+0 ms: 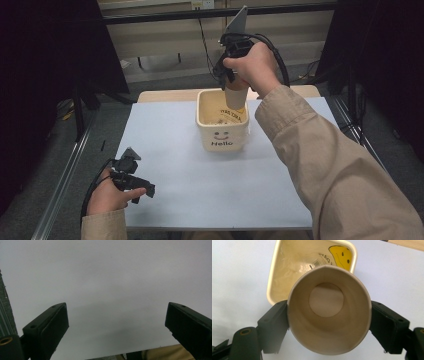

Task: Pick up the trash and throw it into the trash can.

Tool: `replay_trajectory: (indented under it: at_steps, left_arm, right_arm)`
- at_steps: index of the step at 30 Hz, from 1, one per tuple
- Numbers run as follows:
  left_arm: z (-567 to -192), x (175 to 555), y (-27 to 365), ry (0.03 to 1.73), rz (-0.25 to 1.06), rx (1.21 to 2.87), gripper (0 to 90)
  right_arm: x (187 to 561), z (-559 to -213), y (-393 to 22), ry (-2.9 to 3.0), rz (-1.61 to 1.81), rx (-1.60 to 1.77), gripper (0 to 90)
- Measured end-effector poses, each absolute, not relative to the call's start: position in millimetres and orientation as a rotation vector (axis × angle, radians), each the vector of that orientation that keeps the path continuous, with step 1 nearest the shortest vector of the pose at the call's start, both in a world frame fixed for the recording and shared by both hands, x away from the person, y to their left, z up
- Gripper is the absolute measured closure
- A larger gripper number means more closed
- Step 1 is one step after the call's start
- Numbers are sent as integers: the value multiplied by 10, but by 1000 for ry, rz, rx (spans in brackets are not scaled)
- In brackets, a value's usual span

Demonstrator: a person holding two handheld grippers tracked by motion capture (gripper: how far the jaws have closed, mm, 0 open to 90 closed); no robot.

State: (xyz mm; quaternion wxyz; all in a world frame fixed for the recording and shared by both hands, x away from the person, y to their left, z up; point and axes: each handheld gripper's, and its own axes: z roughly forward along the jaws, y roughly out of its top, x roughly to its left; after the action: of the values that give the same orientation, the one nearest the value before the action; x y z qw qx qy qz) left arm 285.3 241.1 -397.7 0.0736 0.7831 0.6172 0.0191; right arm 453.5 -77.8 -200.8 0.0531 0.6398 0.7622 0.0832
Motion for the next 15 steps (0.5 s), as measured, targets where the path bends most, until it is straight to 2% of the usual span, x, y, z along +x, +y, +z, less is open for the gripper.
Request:
replay_trajectory:
  at_steps: [15]
  left_arm:
    - [-3958,2840,2433,1845,48,2336,48]
  right_arm:
    - [4640,-2421,-642,2354,226,1940,209]
